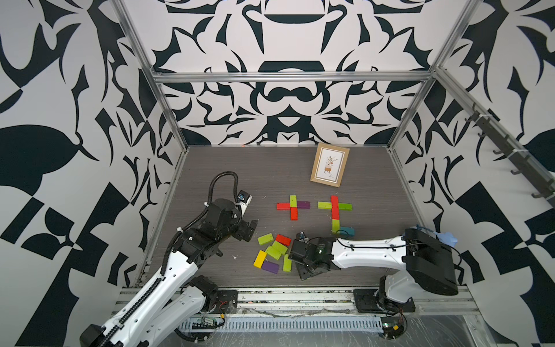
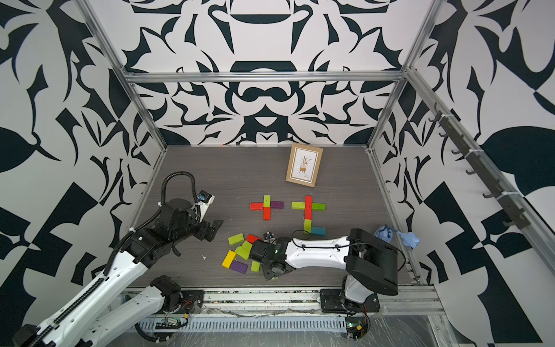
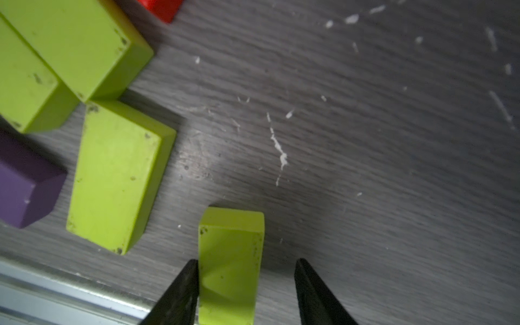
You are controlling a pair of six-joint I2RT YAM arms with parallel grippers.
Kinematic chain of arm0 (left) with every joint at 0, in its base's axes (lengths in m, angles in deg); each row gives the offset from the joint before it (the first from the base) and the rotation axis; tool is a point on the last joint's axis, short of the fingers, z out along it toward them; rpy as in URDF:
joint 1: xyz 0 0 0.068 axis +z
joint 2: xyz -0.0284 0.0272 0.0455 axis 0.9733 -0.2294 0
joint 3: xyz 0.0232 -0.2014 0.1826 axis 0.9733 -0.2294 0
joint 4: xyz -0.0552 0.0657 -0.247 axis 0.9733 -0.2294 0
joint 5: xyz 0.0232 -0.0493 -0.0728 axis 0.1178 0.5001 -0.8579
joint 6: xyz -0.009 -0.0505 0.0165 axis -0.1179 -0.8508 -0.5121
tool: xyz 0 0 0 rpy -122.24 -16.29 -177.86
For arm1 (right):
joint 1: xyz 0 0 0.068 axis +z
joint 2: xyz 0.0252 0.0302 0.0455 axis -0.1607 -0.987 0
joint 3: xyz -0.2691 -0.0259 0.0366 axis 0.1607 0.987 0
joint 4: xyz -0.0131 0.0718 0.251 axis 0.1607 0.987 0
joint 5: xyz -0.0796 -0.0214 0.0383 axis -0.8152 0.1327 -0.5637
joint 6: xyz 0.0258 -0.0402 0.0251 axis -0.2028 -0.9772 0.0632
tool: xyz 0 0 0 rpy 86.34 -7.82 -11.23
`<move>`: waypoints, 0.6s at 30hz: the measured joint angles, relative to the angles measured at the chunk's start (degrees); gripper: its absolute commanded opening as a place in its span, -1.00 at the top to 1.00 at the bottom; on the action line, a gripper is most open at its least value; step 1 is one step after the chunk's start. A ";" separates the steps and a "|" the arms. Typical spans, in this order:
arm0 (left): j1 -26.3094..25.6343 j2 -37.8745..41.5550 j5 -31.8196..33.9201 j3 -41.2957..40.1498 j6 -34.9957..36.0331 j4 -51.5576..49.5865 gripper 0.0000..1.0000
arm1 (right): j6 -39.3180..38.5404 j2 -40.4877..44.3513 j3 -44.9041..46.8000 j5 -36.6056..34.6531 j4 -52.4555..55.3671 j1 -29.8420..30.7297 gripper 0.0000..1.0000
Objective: Assemble the letter t with building blocks
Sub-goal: Pick up the building block from the center of the board.
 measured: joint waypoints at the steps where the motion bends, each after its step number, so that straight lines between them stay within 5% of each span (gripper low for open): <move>1: 0.00 0.00 0.00 0.00 0.00 0.00 -0.96 | 0.04 -0.22 0.00 -0.02 -0.04 0.07 -0.07; 18: 0.00 -0.09 0.00 0.00 -0.02 0.00 -0.96 | 2.73 -2.40 -2.01 -2.21 1.84 0.31 0.56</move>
